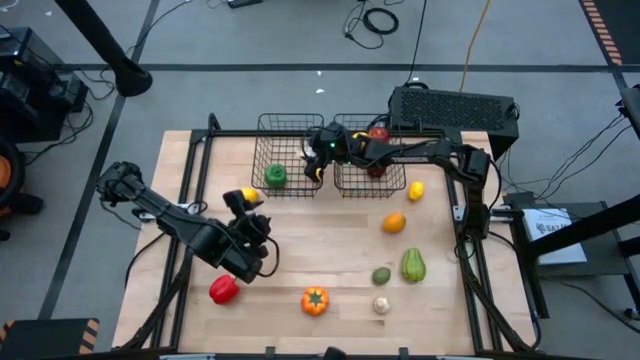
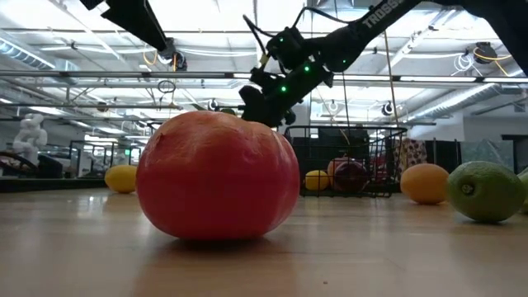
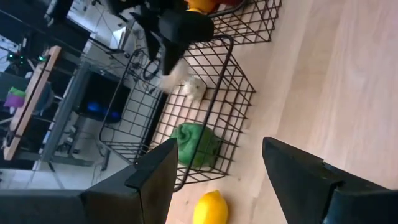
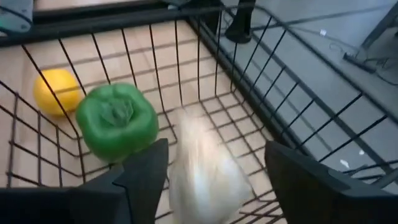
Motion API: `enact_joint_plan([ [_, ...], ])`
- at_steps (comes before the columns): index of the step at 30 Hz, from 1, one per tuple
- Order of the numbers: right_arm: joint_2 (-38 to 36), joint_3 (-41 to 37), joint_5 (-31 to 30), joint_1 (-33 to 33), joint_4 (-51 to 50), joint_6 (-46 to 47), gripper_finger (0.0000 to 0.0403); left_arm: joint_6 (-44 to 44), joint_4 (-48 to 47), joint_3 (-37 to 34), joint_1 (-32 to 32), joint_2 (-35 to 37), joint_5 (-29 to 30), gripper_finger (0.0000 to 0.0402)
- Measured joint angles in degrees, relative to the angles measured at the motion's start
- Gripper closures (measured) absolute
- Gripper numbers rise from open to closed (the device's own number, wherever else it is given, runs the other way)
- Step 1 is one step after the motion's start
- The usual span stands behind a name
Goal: Sort produce into baskets
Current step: Put the white garlic into the left wire basket, then put the yellow lemon into the right wire basket
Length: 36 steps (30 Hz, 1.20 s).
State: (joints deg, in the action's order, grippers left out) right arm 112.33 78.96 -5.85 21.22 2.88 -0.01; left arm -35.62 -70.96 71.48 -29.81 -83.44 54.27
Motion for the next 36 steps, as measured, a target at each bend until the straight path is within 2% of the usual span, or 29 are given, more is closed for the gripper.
enact_joint_plan([
  [6, -0.2, 0.0, 0.0, -0.7, -0.4, 1.1, 0.0098, 0.4, 0.1, 0.9, 1.9, 0.0, 0.3, 0.0160],
  [9, -3.3, -0.1, -0.1, -1.8, -3.5, 2.3, 0.0090, 0.4, 0.1, 0.9, 2.3, 0.0, 0.3, 0.0160],
  [13, -14.1, 0.1, -0.2, -6.2, -11.7, 2.3, 0.0091, 0.4, 0.0, 0.9, 2.4, 0.0, 0.3, 0.0160],
  [17, -26.5, 0.1, -1.2, -13.2, -25.3, 3.3, 0.0092, 0.4, 0.0, 0.9, 2.4, 0.0, 2.1, 0.0160],
  [20, -34.8, 0.2, -6.8, -20.2, -35.9, 6.4, 0.0092, 0.4, 0.0, 0.9, 2.4, 0.0, 4.2, 0.0160],
  [24, -40.7, -0.5, -13.5, -30.3, -49.6, 14.4, 0.0092, 0.4, 0.0, 0.9, 2.4, 0.0, 8.2, 0.0160],
  [28, -44.2, -5.6, -19.4, -38.8, -53.9, 24.3, 0.0092, 1.7, 0.0, 1.0, 2.4, 0.0, 15.6, 0.0160],
  [33, -45.0, -16.5, -21.2, -46.1, -54.2, 33.0, 0.0092, 3.5, 0.0, 1.0, 2.4, 0.0, 12.0, 0.0160],
  [36, -44.8, -23.4, -21.2, -49.0, -52.5, 33.7, 0.0092, 4.5, 0.1, 1.0, 2.4, 0.0, 11.1, 0.0160],
])
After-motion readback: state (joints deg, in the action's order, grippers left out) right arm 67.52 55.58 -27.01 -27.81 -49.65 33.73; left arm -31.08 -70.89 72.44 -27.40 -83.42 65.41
